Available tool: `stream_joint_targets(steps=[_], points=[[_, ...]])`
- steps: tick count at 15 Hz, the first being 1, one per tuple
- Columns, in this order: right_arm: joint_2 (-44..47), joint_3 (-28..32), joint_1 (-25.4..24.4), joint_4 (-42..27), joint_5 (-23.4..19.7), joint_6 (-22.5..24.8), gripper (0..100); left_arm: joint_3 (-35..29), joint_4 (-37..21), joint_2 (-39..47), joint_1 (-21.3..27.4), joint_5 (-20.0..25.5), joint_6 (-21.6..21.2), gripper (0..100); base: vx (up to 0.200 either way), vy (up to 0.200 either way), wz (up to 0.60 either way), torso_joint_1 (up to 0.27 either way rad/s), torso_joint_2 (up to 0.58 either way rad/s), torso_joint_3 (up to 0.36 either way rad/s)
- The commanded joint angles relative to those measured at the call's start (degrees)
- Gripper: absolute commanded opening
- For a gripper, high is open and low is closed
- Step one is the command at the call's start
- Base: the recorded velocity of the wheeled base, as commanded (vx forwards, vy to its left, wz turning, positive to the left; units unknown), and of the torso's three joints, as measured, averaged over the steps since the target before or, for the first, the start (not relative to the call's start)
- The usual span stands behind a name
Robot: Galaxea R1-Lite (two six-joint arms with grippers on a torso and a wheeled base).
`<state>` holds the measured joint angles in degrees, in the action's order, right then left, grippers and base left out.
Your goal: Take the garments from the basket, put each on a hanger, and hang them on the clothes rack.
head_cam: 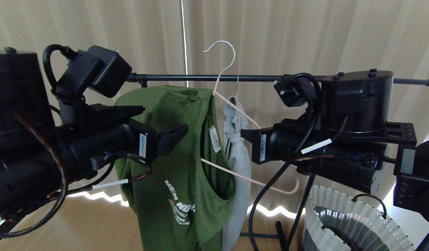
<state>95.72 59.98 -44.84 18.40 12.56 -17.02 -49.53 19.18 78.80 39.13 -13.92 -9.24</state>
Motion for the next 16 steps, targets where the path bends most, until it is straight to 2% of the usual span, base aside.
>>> stream_joint_targets(steps=[1,3,5,8,9,10,11,13,15,16], points=[[-2.0,-1.4,3.3,0.5,-0.2,2.3,0,2.5,0.4,-3.0,-0.1,0.1,-1.5,100,0.000,0.000,0.00,0.000,0.00,0.000],[-4.0,-5.7,9.1,6.7,-1.7,10.1,0,5.7,7.7,-3.2,-1.2,4.3,-4.0,100,0.000,0.000,0.00,0.000,0.00,0.000],[-6.2,-10.2,12.1,9.9,-5.3,16.2,0,7.9,12.9,-3.1,-2.6,6.4,-7.8,100,0.000,0.000,0.00,0.000,0.00,0.000],[-8.0,-14.4,12.3,13.0,-7.0,18.6,0,7.4,13.4,-3.1,-2.9,9.3,-12.2,100,0.000,0.000,0.00,0.000,0.00,0.000],[-8.1,-14.5,12.3,13.2,-7.1,18.7,0,7.3,13.4,-3.0,-2.9,10.6,-13.6,100,0.000,0.000,0.00,0.000,0.00,0.000],[-8.2,-14.4,11.9,13.2,-7.2,18.7,0,7.0,13.3,-2.4,-3.0,13.8,-16.5,100,0.000,0.000,0.00,0.000,0.00,0.000],[-8.2,-14.5,11.4,13.2,-7.7,18.8,0,6.6,13.3,-1.9,-3.1,14.6,-17.7,100,0.000,0.000,0.00,0.000,0.00,0.000],[-8.5,-14.9,9.7,13.2,-9.4,19.1,0,4.4,13.3,0.6,-3.4,15.0,-20.4,100,0.000,0.000,0.00,0.000,0.00,0.000],[-8.5,-14.9,8.7,13.2,-9.6,19.1,0,3.3,13.3,1.7,-3.7,15.0,-21.0,100,0.000,0.000,0.00,0.000,0.00,0.000],[-8.6,-14.8,7.2,13.2,-9.7,19.6,0,2.8,13.3,3.3,-4.6,15.0,-22.9,100,0.000,0.000,0.00,0.000,0.00,0.000]])
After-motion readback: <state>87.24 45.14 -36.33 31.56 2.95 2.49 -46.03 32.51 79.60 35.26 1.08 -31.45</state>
